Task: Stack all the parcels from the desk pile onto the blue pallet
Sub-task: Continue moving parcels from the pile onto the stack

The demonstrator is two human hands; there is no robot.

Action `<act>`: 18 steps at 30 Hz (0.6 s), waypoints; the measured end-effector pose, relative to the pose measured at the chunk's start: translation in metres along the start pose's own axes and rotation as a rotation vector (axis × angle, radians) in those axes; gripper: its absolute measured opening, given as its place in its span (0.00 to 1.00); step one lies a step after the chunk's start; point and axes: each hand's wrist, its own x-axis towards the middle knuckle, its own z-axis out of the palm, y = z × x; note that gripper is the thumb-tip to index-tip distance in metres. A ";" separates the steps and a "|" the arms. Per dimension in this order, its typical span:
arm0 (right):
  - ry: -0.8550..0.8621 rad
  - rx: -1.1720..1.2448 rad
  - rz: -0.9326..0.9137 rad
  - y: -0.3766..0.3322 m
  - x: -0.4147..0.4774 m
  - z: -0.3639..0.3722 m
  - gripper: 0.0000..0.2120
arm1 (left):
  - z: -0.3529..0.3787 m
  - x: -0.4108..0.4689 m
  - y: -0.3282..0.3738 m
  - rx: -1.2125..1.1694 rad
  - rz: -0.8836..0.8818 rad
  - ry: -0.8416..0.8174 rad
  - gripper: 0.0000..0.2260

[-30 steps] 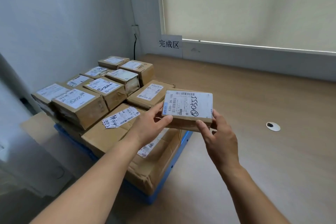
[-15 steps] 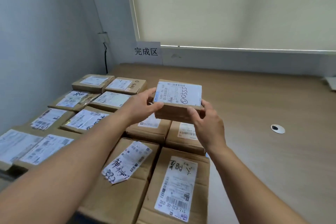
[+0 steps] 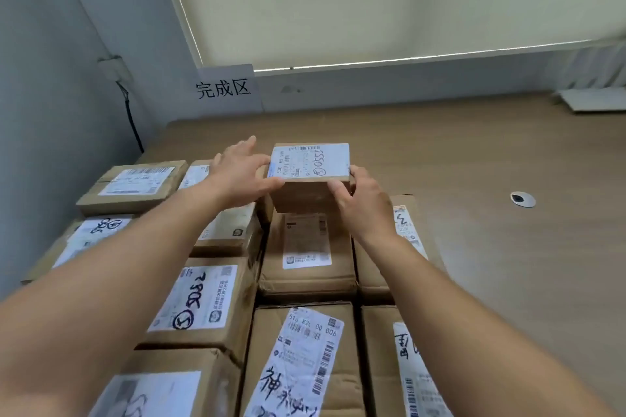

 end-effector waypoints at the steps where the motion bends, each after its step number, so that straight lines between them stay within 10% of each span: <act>1: -0.005 -0.007 0.015 0.001 0.001 0.004 0.21 | 0.004 0.005 -0.004 0.015 0.013 -0.015 0.25; 18: -0.073 -0.067 0.047 -0.003 0.009 0.021 0.21 | 0.016 0.030 -0.035 -0.151 0.145 -0.084 0.13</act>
